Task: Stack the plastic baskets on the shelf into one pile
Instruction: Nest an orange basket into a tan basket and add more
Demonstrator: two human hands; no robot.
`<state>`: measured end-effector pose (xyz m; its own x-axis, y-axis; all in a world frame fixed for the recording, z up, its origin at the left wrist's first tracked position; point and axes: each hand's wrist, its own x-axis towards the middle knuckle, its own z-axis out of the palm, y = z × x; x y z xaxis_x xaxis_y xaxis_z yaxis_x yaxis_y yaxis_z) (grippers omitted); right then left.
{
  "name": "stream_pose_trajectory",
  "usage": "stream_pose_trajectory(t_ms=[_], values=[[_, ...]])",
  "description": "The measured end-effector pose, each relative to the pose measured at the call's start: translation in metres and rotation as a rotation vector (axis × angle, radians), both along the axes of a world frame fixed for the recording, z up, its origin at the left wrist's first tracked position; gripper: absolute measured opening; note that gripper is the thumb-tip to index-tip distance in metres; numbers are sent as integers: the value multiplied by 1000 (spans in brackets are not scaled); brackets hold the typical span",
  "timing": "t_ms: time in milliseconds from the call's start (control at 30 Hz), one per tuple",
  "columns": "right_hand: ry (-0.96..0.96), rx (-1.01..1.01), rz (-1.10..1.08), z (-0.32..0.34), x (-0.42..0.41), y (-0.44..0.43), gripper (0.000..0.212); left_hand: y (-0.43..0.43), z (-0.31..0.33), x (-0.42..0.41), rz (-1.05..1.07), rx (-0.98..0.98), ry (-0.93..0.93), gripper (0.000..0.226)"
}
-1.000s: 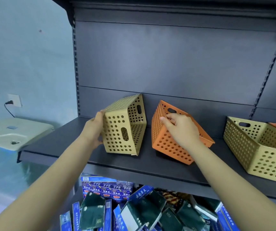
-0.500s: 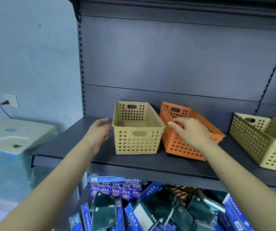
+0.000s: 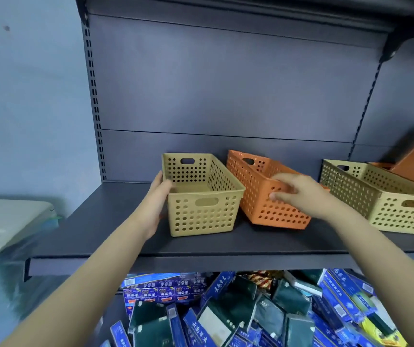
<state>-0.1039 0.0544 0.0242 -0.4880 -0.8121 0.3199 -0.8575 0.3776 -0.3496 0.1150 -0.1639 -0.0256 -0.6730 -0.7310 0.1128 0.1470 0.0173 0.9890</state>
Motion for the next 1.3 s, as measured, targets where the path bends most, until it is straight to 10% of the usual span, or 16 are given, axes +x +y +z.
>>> stream_pose_trajectory(t_ms=[367, 1300], values=[[407, -177, -28, 90, 50, -30, 47, -16, -8, 2, -37, 151, 80, 41], [258, -20, 229, 53, 131, -93, 51, 0, -16, 6, -374, 285, 184, 89]])
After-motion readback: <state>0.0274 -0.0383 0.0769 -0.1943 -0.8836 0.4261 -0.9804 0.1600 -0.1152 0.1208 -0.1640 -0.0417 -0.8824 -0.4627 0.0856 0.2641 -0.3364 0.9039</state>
